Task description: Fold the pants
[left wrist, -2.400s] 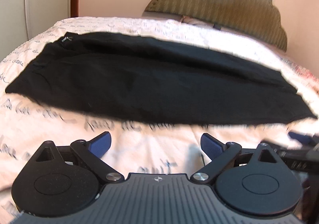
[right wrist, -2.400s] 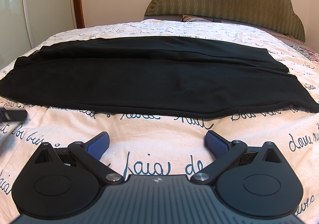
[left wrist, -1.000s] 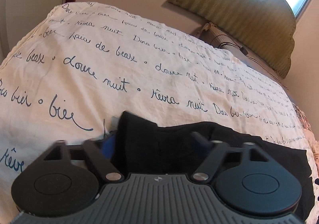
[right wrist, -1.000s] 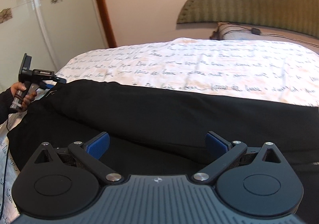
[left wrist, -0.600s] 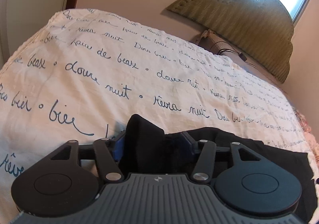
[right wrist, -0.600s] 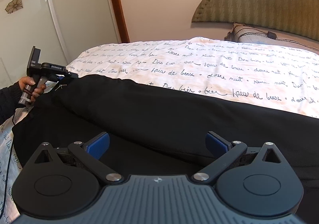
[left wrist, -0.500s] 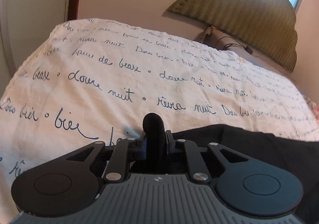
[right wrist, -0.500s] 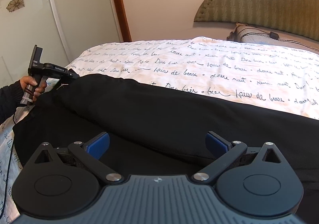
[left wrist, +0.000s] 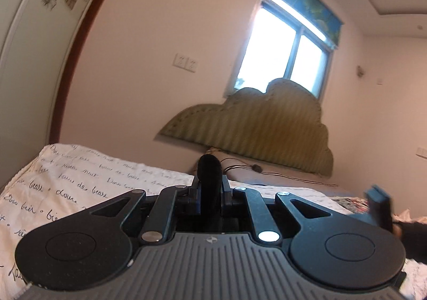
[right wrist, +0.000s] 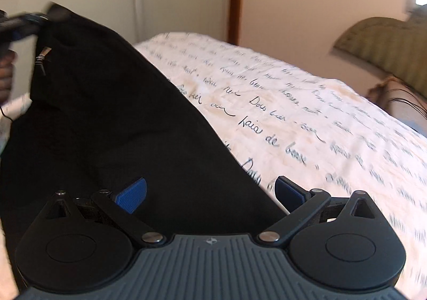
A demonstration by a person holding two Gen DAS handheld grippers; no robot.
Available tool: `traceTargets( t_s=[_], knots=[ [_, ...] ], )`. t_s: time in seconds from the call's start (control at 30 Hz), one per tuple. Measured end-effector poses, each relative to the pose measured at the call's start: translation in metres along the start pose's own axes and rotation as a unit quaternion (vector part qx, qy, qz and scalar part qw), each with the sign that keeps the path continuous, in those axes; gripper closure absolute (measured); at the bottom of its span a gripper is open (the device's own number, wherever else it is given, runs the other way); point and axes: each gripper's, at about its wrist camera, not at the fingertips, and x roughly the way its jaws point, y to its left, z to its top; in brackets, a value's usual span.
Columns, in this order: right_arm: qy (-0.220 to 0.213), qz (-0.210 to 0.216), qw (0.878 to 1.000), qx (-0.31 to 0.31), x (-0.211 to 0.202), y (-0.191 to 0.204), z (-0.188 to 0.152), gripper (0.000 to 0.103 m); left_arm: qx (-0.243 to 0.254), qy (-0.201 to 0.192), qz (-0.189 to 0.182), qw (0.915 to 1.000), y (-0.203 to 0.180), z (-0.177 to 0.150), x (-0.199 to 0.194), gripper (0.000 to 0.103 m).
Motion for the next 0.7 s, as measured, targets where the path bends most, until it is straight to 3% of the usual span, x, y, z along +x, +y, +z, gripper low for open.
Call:
traceTargets(
  t_s=[0.27,0.33,0.37,0.4,0.5,0.63,0.7],
  knots=[
    [0.054,0.082,0.995,0.008,0.05,-0.047,0.019,0.001,-0.012,-0.009,-0.012,0.9998,0.014,-0.006,-0.039,0.089],
    [0.067,0.102,0.992,0.008,0.059,-0.047,0.02,0.019,-0.02,-0.001,-0.001,0.9998,0.019,-0.01,-0.04,0.089],
    [0.074,0.12,0.99,0.008,0.059,-0.046,0.021,0.057,-0.021,0.006,0.002,0.9997,0.022,-0.014,-0.04,0.089],
    [0.083,0.136,0.987,0.012,0.059,-0.044,0.022,0.076,-0.022,0.013,0.007,0.9996,0.025,-0.017,-0.038,0.089],
    [0.079,0.13,0.988,0.003,0.054,-0.036,0.026,0.088,-0.03,0.024,0.021,0.999,0.031,-0.022,-0.034,0.089],
    [0.047,0.115,0.992,0.006,0.027,-0.025,0.032,0.092,-0.07,0.02,0.028,0.997,0.046,-0.016,-0.038,0.089],
    [0.018,0.129,0.991,0.013,-0.004,-0.011,0.031,0.092,-0.076,0.014,0.023,0.9968,0.046,-0.01,-0.051,0.089]
  ],
)
